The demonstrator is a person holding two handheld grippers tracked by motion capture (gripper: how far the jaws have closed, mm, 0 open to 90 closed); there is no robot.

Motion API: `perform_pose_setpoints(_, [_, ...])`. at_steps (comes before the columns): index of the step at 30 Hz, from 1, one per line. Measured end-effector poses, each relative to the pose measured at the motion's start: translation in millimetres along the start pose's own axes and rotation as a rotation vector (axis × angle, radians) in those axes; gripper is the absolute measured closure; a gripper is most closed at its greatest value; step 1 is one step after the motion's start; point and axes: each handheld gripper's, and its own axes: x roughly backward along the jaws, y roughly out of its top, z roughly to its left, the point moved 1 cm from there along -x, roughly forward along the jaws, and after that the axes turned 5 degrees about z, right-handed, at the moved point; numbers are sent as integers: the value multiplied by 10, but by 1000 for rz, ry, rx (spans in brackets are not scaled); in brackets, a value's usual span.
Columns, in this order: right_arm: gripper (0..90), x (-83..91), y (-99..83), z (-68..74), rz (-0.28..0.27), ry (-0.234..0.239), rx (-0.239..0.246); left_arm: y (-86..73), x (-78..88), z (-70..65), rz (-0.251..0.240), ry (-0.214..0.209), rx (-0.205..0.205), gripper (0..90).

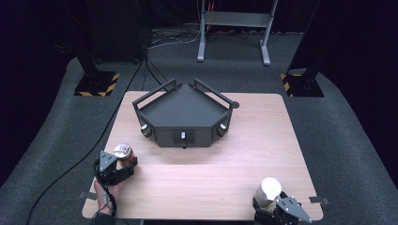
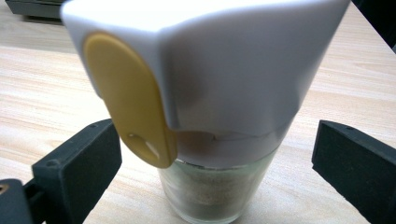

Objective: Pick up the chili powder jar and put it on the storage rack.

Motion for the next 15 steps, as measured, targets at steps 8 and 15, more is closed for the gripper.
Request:
perform_pose_setpoints(8, [1,8,-1,-6,-3,0,0,108,-43,-27,5,-30,-25,314])
perform_pose_setpoints(15, [1,7,8,2,-1,0,3,189,-87,-72,12,-48,-53,314])
